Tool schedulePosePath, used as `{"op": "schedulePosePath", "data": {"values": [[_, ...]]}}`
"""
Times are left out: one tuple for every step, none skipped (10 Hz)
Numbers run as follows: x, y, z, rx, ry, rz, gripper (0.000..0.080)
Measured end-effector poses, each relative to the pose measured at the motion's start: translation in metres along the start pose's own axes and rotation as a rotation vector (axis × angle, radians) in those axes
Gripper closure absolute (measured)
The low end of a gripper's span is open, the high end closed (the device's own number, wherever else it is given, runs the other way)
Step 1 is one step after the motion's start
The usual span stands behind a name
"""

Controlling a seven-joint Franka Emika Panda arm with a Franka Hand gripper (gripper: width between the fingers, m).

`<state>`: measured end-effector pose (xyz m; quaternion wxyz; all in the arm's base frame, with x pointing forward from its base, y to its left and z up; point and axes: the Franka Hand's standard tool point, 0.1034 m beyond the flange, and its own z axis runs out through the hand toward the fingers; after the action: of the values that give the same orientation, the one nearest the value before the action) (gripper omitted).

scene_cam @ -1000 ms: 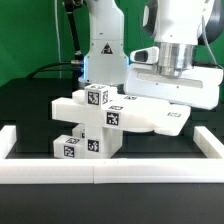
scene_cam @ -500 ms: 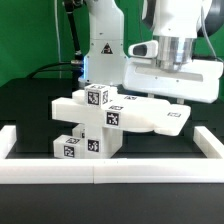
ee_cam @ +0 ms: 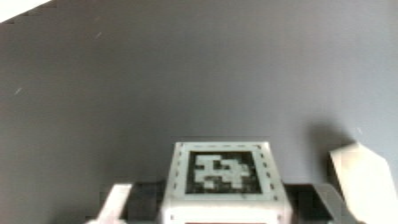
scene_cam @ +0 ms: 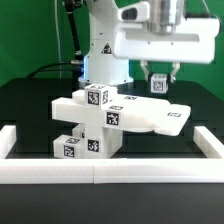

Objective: Assemble chair

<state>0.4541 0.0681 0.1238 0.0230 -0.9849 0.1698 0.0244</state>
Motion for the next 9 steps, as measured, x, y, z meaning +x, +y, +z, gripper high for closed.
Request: {"op": "schedulePosePath", "data": {"values": [[0.015,0.007,-0.015,0.008,0.001,-0.039,0.0511],[0.034,0.013,-0.029,0.020,0.031,-0.057,0.0511],[0.031,0.012,-0.025,0.017,0.033,-0.045,0.0511],[0.029,0.012,-0.024,0.015,0.028,-0.049,0.0511],[0.030,0.012,-0.024,0.016,0.029,-0.048,0.0511],[0.031,0.015,-0.024,0.014,0.030,-0.081,0.0511],[0.045,0.027,-0.029,0.010,0.044,-0.152,0.0511],[0.061,0.041,-0.036,0.004,0.065,-0.193,0.0511],[0.069,0.048,-0.038,-0.003,0.073,-0.234,0.0511]]}}
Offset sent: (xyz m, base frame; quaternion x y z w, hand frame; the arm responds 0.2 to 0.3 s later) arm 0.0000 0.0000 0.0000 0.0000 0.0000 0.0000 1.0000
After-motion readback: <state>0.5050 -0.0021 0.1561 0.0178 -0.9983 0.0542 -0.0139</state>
